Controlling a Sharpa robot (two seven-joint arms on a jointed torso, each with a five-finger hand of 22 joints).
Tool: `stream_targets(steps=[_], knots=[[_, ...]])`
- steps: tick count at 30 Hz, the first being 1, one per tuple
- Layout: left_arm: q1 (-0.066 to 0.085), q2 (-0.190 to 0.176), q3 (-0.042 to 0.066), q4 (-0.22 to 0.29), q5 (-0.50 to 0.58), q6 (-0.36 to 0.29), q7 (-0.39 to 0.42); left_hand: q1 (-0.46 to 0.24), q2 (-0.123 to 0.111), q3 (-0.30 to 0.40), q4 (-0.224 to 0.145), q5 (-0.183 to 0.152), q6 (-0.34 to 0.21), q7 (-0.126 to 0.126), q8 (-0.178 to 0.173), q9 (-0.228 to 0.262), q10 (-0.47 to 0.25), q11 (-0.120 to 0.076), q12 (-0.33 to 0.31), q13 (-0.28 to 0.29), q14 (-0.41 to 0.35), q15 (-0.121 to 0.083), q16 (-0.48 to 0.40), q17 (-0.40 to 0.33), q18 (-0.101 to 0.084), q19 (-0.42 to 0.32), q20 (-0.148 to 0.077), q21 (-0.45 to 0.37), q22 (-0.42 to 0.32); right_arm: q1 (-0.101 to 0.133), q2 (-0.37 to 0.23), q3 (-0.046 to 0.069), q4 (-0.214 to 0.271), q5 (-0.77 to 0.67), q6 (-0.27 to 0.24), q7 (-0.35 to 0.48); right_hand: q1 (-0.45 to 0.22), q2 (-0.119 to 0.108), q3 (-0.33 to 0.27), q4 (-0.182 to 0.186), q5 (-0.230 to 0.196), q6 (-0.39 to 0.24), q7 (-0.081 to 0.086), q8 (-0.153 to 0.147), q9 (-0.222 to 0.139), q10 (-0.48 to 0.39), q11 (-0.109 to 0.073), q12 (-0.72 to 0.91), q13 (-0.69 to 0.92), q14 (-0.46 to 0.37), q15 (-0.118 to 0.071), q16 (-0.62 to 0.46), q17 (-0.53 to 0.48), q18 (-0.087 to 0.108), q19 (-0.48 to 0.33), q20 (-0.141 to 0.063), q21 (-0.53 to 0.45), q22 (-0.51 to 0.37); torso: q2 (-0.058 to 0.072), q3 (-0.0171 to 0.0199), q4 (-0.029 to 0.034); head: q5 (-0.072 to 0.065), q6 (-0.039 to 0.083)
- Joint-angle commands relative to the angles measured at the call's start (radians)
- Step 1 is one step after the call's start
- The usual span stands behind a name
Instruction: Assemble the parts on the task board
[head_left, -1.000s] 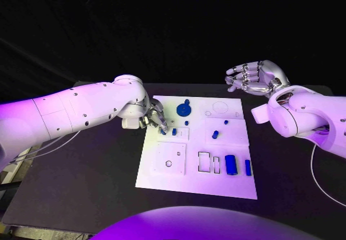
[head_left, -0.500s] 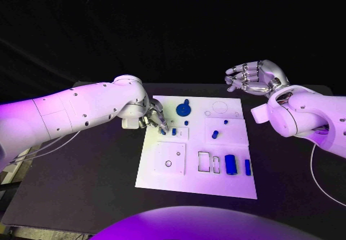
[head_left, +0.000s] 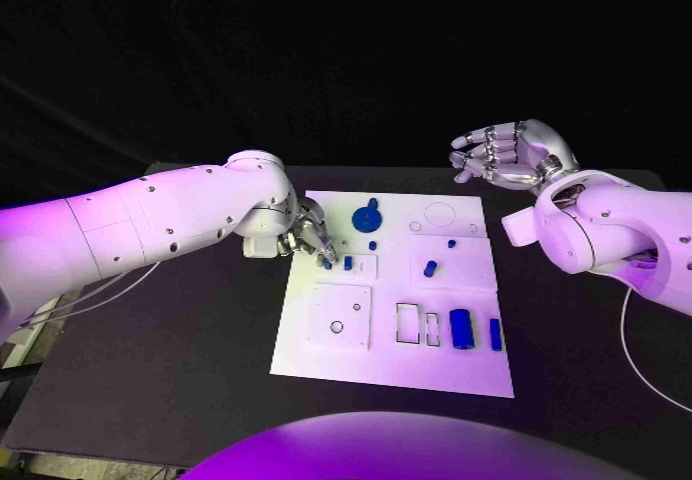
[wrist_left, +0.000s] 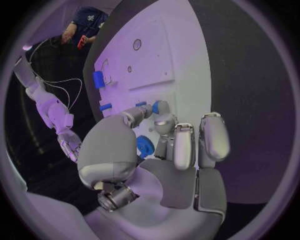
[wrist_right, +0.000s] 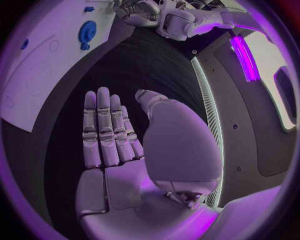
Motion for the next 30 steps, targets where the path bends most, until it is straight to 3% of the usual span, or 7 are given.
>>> stream_targets(steps=[1, 23, 26, 28, 30], knots=[[-0.001, 0.003, 0.000, 0.000, 0.004, 0.002, -0.001, -0.008, -0.002, -0.014, 0.004, -0.006, 0.001, 0.009, -0.006, -0.002, 0.001, -0.006, -0.004, 0.001, 0.071, -0.007, 0.001, 0.119, -0.019, 0.001, -0.006, -0.002, 0.000, 0.000, 0.000, 0.000, 0.002, -0.003, 0.012, 0.009, -0.009, 0.001, -0.001, -0.004, -0.003, 0.001, 0.002, -0.003, -0.001, 0.006, -0.002, -0.006, -0.002, 0.003, 0.001, -0.005, 0.001, 0.004, 0.002, 0.003, -0.005, -0.001, 0.000, 0.0002, 0.0003, 0.000, 0.000], [-0.002, -0.004, 0.002, 0.000, 0.003, -0.007, 0.004, -0.006, -0.024, -0.146, 0.068, -0.025, 0.010, 0.009, -0.014, -0.010, 0.001, -0.005, -0.004, 0.009, 0.071, -0.007, 0.001, 0.120, -0.019, 0.002, -0.006, -0.003, 0.003, -0.001, 0.001, 0.000, 0.001, -0.003, 0.018, 0.010, -0.016, 0.002, -0.007, -0.008, -0.003, -0.004, 0.009, -0.007, -0.006, -0.007, 0.006, -0.012, -0.026, -0.027, 0.013, -0.046, -0.006, 0.003, -0.018, 0.014, -0.032, -0.026, 0.000, -0.0001, 0.0002, 0.001, 0.001], [-0.003, -0.009, 0.004, 0.009, 0.003, -0.021, 0.011, -0.001, -0.025, -0.181, 0.091, -0.062, 0.013, 0.009, -0.016, -0.012, 0.002, -0.005, -0.005, 0.010, 0.071, -0.007, 0.001, 0.120, -0.019, 0.001, -0.006, -0.004, 0.001, -0.001, 0.001, 0.000, 0.001, -0.003, 0.017, 0.011, -0.016, 0.002, -0.008, -0.008, -0.003, -0.005, 0.010, -0.007, -0.006, -0.008, 0.007, -0.013, -0.028, -0.029, 0.014, -0.050, -0.006, 0.003, -0.019, 0.015, -0.034, -0.028, 0.000, -0.0004, -0.0002, 0.001, 0.002], [-0.004, -0.017, 0.008, 0.019, 0.004, -0.040, 0.018, 0.000, -0.023, -0.216, 0.125, -0.116, 0.014, 0.010, -0.018, -0.014, 0.001, -0.004, -0.008, 0.007, 0.071, -0.006, 0.001, 0.120, -0.019, 0.002, -0.005, -0.005, 0.001, -0.001, 0.001, 0.000, 0.001, -0.003, 0.017, 0.012, -0.017, 0.003, -0.010, -0.010, -0.003, -0.008, 0.012, -0.008, -0.008, -0.014, 0.010, -0.015, -0.035, -0.036, 0.017, -0.060, -0.009, 0.003, -0.023, 0.018, -0.040, -0.034, 0.000, -0.0002, -0.0003, 0.000, 0.003], [-0.004, -0.024, 0.014, 0.029, 0.007, -0.057, 0.026, 0.001, -0.022, -0.232, 0.143, -0.128, 0.012, 0.010, -0.019, -0.015, -0.002, -0.004, -0.013, 0.001, 0.071, -0.006, 0.001, 0.120, -0.018, 0.000, -0.005, -0.007, -0.002, -0.001, 0.001, 0.000, 0.000, -0.003, 0.017, 0.013, -0.017, 0.004, -0.012, -0.011, -0.003, -0.008, 0.013, -0.009, -0.009, -0.015, 0.011, -0.016, -0.039, -0.041, 0.019, -0.067, -0.012, 0.003, -0.026, 0.020, -0.044, -0.038, 0.000, -0.0003, -0.0006, 0.000, 0.004]])
